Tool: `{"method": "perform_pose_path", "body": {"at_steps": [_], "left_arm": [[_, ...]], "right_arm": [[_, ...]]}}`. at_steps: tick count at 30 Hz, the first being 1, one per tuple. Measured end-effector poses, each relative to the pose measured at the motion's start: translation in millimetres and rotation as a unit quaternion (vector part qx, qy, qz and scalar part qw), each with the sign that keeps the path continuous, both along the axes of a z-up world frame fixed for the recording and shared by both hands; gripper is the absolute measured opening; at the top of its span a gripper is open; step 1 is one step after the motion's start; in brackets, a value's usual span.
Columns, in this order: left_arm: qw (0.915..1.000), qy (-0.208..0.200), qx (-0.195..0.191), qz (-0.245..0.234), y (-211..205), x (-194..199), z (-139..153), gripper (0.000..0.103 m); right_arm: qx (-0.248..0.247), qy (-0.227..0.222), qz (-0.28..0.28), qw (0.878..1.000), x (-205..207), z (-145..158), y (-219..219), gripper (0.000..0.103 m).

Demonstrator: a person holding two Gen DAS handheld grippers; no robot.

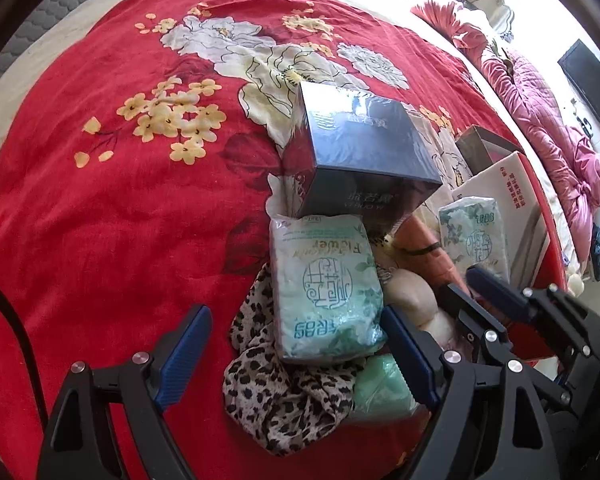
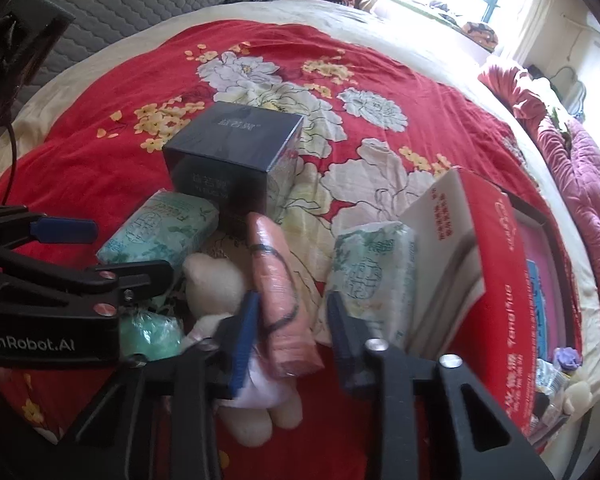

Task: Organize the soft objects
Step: 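Grasp the green tissue pack with the left gripper while the right grasps the pink item, then carry the tissue pack with the left gripper while the right carries the pink item to the tray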

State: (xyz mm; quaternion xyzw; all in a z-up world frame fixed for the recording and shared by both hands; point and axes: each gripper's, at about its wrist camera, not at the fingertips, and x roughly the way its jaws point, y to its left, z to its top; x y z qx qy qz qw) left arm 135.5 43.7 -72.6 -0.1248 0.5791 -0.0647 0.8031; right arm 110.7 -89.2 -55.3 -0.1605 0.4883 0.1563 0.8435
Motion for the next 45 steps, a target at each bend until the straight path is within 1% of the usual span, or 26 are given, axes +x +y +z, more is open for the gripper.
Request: {"method": "perform_pose_path", "body": {"at_steps": [1,3,5,6,7,9,12,16,20,23,27,30,35,41,45], "left_arm": [[1.0000,0.001,-0.002,0.001,-0.1,0.8,-0.7,0.086],[1.0000,0.000,-0.007,0.002,-1.1,2.3,-2.5,0.085],[0.9999,-0.011,-0.010,0.002,-2.6,2.1,-1.5,0.075],[0.9998,-0.012,-0.016,0.002,-3.0,2.4,-1.4,0.065],[0.9996,-0.014,-0.026,0.001,-3.8,2.7,-1.2,0.059],[0.9993,-0.014,-0.034,-0.003,-5.0,2.9,-0.9,0.052],[0.9989,-0.014,-0.045,-0.002,-2.6,2.4,-1.5,0.051],[0.9962,-0.024,-0.083,0.005,9.5,0.0,-0.4,0.048],[0.9933,-0.047,-0.104,0.020,25.2,-7.8,11.8,0.048],[0.9918,-0.060,-0.109,0.029,33.9,-12.8,21.5,0.048],[0.9918,-0.071,-0.099,0.038,39.1,-17.1,30.8,0.048],[0.9927,-0.078,-0.084,0.038,37.6,-21.6,37.4,0.048],[0.9941,-0.087,-0.059,0.028,27.6,-29.7,48.4,0.048],[0.9943,-0.095,-0.045,0.016,14.1,-37.7,60.5,0.048],[0.9940,-0.103,-0.034,0.010,3.9,-43.3,72.8,0.048]], "right_arm": [[0.006,0.000,-0.002,1.000,0.1,0.2,-0.9,0.018],[0.032,0.006,-0.007,0.999,0.2,2.4,-6.6,0.018],[0.056,0.012,-0.014,0.998,0.3,4.1,-12.0,0.017],[0.068,0.013,-0.020,0.997,0.6,6.0,-16.4,0.017],[0.075,0.014,-0.022,0.997,0.6,7.3,-17.7,0.017],[0.094,0.014,-0.032,0.995,1.2,11.0,-24.1,0.017],[0.107,0.007,-0.035,0.994,-0.2,17.1,-28.3,0.017],[0.132,0.008,-0.038,0.990,-2.5,22.5,-34.0,0.017],[0.151,0.006,-0.041,0.988,-5.2,28.1,-39.6,0.017],[0.164,0.005,-0.045,0.985,-6.2,32.4,-43.2,0.017],[0.177,0.005,-0.046,0.983,-8.6,36.8,-46.4,0.017],[0.182,0.003,-0.046,0.982,-10.6,39.9,-47.8,0.017],[0.191,-0.002,-0.048,0.980,-14.8,45.7,-50.8,0.017],[0.200,-0.013,-0.050,0.978,-19.8,56.4,-54.9,0.017],[0.209,-0.026,-0.054,0.976,-24.9,68.6,-60.6,0.017]]}}
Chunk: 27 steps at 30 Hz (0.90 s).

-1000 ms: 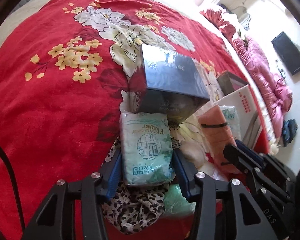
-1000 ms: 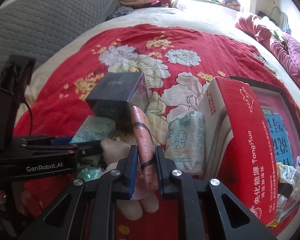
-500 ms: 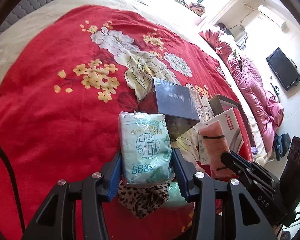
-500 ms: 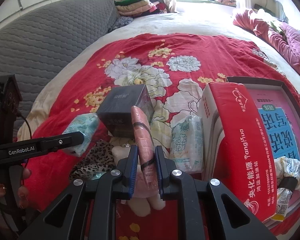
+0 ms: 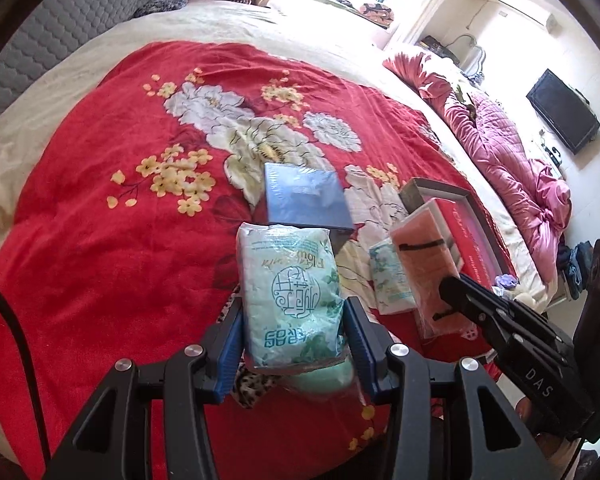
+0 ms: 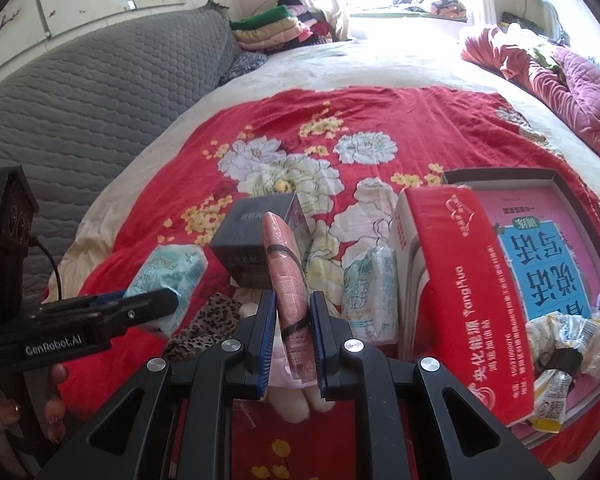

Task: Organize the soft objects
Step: 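Carry the tissue pack with the left gripper while the right carries the pink item to the tray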

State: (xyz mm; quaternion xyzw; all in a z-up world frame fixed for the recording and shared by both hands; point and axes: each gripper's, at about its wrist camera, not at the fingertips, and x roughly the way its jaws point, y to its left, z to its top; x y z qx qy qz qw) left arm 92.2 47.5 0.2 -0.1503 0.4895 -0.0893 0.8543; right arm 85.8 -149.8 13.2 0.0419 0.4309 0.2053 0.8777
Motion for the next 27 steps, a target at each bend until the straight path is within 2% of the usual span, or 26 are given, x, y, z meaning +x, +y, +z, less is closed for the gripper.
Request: {"method": "perform_pose_path", "body": {"at_steps": [13,27], "left_arm": [[0.9988,-0.033,0.028,-0.026,-40.6,-17.2,43.9,0.048],[0.9950,-0.060,0.045,-0.066,-103.5,-23.2,80.1,0.048]], "right_arm": [[0.022,-0.031,-0.026,0.999,-16.1,37.2,-27.3,0.017],[0.046,-0.065,-0.069,0.994,-35.7,68.6,-72.1,0.017]]}}
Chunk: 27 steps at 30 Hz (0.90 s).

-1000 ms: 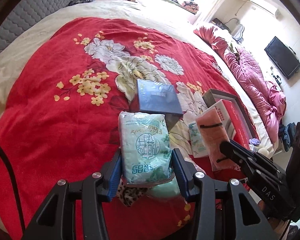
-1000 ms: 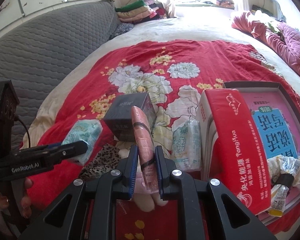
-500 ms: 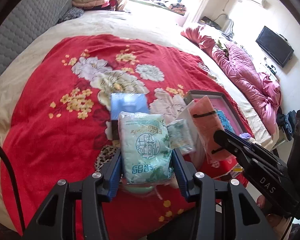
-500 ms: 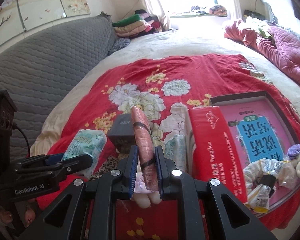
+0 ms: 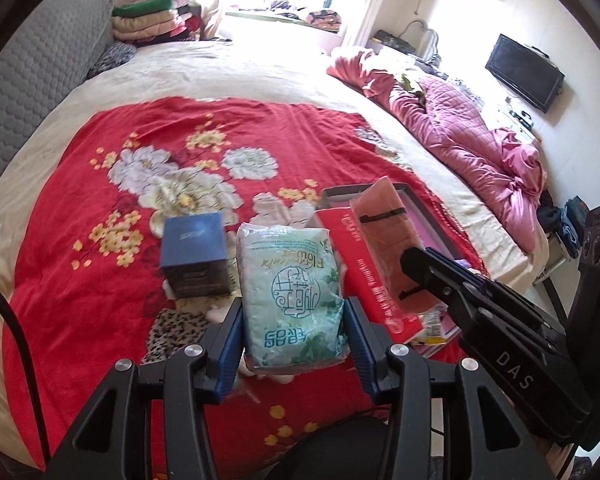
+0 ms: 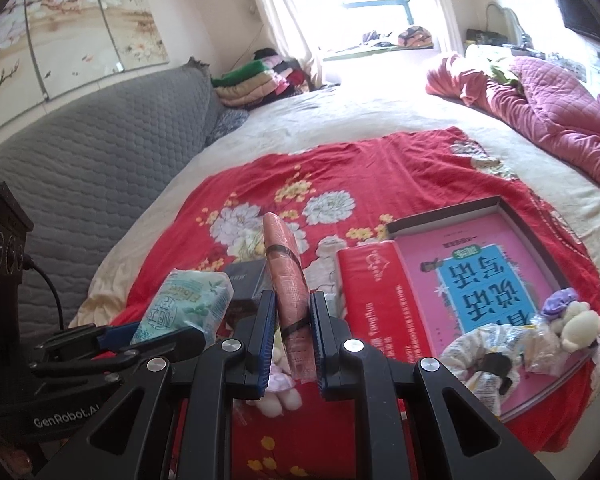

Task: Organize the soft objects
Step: 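Carry the tissue pack with the left gripper while the right carries the pink item to the tray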

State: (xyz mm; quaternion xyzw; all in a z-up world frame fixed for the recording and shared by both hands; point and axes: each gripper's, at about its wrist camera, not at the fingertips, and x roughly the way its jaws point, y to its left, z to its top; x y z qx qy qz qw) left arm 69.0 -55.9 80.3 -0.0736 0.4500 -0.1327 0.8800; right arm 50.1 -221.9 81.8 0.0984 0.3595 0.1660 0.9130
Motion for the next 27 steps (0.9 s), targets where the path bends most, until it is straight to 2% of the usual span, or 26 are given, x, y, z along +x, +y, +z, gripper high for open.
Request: {"method": "perform_pose_path", "body": {"at_steps": [16,27], "left_arm": [[0.9983,-0.015,0.038,-0.042,-68.5,2.9,20.6,0.048],[0.9946,-0.024,0.065,-0.076,-115.6,7.8,25.9,0.048]], "right_arm": [[0.034,-0.016,-0.062,0.997,-7.0,14.0,-68.4,0.017],[0.039,-0.034,-0.112,0.992,-23.1,25.5,-122.3,0.017]]}}
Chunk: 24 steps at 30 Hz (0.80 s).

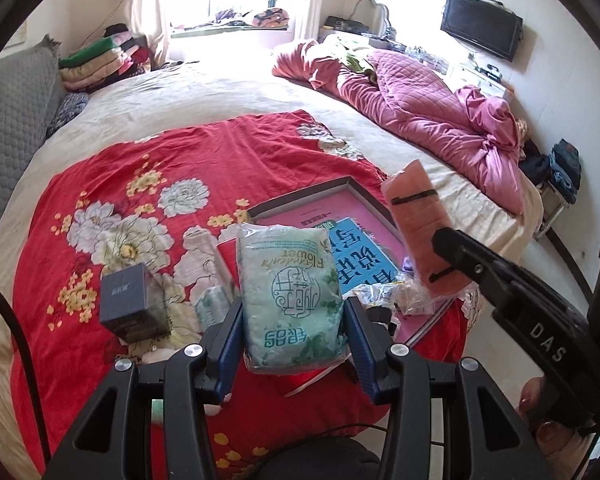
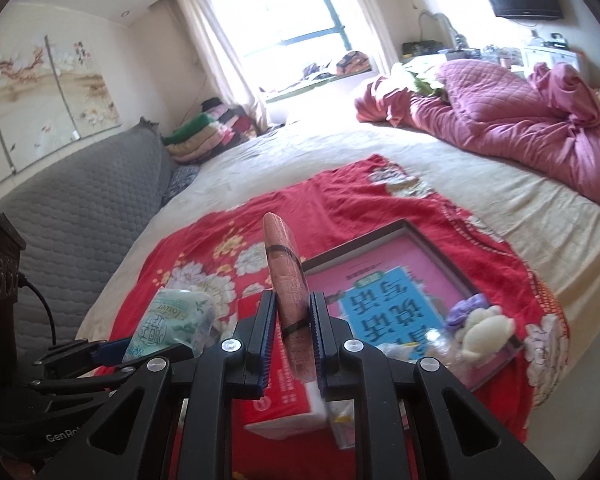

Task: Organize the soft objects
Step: 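Carry the tissue pack with the left gripper while the right carries the pink item to the tray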

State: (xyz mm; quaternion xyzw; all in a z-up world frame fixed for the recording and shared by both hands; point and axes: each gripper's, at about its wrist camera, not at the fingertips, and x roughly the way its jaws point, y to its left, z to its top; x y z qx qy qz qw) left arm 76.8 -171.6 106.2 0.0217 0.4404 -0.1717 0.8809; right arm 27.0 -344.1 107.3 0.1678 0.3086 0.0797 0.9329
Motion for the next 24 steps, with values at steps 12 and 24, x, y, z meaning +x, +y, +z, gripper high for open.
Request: {"method": "perform_pose_path", "body": {"at_steps": [12,24], "left_arm": [[0.9992,0.002,0.014,-0.038,-42.7,11.0,-4.9,0.048],[0.9973,0.031,0.027,-0.061,-73.8,29.6,-37.7,0.048]], "right_arm": [[0.021,-0.004,-0.042,0.999,-8.5,-0.7,-47.8,0.017],[0.031,0.024,-0.072,0.997,-5.1,-23.2,-75.9,0.017]]}}
